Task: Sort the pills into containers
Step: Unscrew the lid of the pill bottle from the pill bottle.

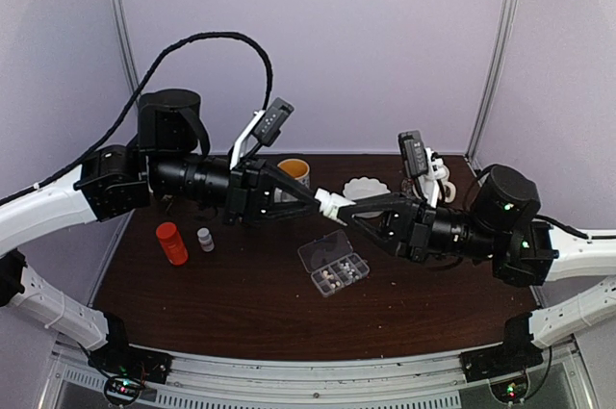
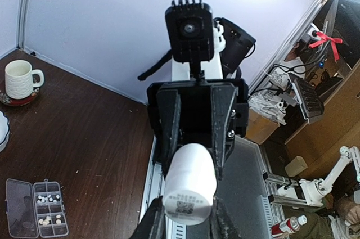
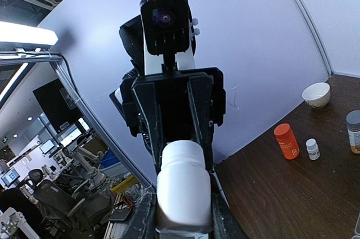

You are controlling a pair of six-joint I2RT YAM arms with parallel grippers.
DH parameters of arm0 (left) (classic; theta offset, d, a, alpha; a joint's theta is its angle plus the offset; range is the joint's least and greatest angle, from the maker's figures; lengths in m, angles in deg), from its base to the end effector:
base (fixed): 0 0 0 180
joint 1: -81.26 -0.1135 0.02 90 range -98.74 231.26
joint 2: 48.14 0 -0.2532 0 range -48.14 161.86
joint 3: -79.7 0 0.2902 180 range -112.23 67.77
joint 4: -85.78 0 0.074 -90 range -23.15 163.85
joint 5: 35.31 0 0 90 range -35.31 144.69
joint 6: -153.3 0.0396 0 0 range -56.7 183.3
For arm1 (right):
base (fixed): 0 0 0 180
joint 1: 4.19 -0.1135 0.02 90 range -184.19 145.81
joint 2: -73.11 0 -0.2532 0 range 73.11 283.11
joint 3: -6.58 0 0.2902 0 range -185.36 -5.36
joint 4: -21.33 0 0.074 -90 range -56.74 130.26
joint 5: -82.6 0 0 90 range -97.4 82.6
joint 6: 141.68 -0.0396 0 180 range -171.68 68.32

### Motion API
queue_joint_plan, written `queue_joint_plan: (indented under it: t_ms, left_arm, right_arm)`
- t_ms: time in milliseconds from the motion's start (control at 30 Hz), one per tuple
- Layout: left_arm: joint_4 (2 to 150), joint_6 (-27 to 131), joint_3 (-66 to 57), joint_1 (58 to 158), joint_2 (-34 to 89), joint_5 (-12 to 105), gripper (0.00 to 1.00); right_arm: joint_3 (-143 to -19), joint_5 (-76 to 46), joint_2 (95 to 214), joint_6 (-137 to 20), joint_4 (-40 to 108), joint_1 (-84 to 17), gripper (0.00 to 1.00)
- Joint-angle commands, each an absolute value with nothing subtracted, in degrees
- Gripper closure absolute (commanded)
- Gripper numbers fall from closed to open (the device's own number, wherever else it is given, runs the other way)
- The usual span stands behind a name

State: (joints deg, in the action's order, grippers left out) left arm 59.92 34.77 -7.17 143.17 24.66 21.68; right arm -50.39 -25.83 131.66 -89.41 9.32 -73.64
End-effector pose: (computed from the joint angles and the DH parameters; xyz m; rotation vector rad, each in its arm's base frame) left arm 0.1371 -0.3027 0.4040 1.0387 1.7823 -1.5757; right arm 0.0893 0.2738 0.3417 -0.7474 1.4742 1.7241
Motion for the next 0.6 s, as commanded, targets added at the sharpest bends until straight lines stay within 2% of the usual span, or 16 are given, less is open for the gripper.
queue_joint_plan:
  t_ms: [0, 233, 433, 500, 567]
  left_arm:
    - [56.5, 30.8, -9.6, 142.9, 24.9, 28.7, 0.98]
    - [57.3, 15.3, -7.2, 142.9, 24.7, 27.4, 1.0]
    - [61.7, 8.6, -5.9, 142.9, 25.0, 21.5, 0.99]
    - [60.6, 10.3, -6.4, 142.9, 24.3, 22.0, 0.93]
    - [59.4, 13.6, -6.7, 142.9, 23.3, 22.8, 0.76]
  right_arm:
    - [-54.9, -23.2, 130.2, -78.6, 17.3, -76.0, 0.88]
    - [-59.4, -4.4, 130.1, -53.5, 32.1, -83.1, 0.89]
    - [-60.0, 6.7, 131.1, -39.2, 32.7, -89.2, 0.93]
    - [-59.7, 6.6, 130.5, -39.8, 31.6, -89.3, 0.94]
    - [-58.7, 5.4, 129.0, -41.3, 30.0, -89.2, 0.95]
